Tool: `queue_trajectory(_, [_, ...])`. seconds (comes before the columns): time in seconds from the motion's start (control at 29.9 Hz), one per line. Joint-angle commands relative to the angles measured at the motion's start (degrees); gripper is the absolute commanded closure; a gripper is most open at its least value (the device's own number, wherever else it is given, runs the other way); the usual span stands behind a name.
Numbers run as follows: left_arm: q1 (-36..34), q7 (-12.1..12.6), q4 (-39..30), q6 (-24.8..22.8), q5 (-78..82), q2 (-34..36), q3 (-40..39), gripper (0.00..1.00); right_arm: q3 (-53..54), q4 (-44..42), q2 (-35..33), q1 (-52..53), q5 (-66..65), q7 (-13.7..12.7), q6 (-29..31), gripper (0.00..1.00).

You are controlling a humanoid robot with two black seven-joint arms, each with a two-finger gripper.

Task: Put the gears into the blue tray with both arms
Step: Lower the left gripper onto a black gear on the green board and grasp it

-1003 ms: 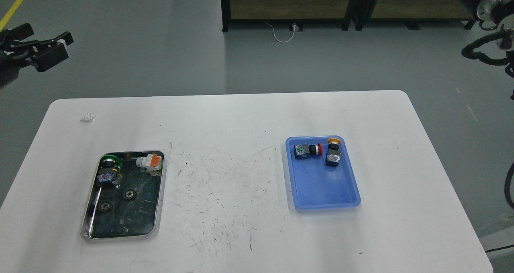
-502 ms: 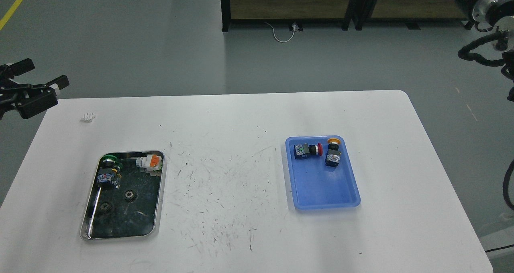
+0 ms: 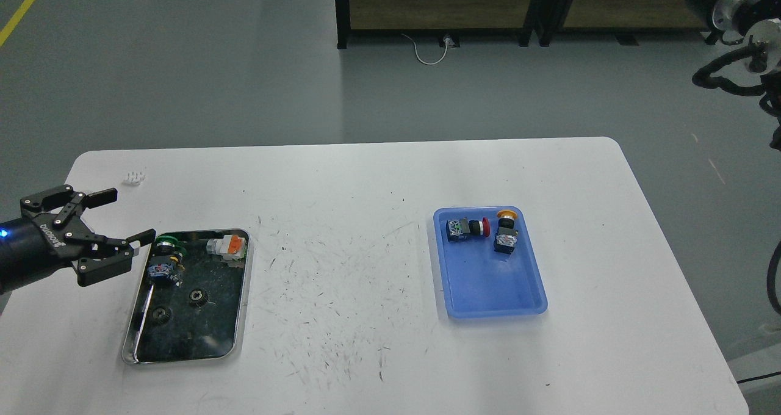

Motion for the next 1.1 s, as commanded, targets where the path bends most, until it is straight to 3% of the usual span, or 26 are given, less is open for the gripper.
queue_trajectory(0.0, [2.4, 0.1, -0.8, 0.8, 1.8, -0.2, 0.0, 0.02, -0.1, -0.1, 0.1, 0.1, -0.1, 0.0, -0.1, 0.01])
queue_trajectory(0.37, [7.4, 0.1, -0.2, 5.0, 5.5, -1.9, 1.2, 0.02, -0.1, -0.4, 1.2, 0.2, -0.4, 0.0, -0.5, 0.01])
queue_trajectory(0.7, [8.2, 0.0, 2.1, 15.4, 5.5, -8.1, 8.7, 0.02, -0.2, -0.4, 1.3, 0.2, -0.8, 0.0, -0.5, 0.01])
queue_trajectory(1.07, [8.1, 1.2, 5.1, 15.9, 5.4, -10.4, 9.2, 0.03, -0.2, -0.4, 1.2, 0.0, -0.8, 0.0, -0.5, 0.01])
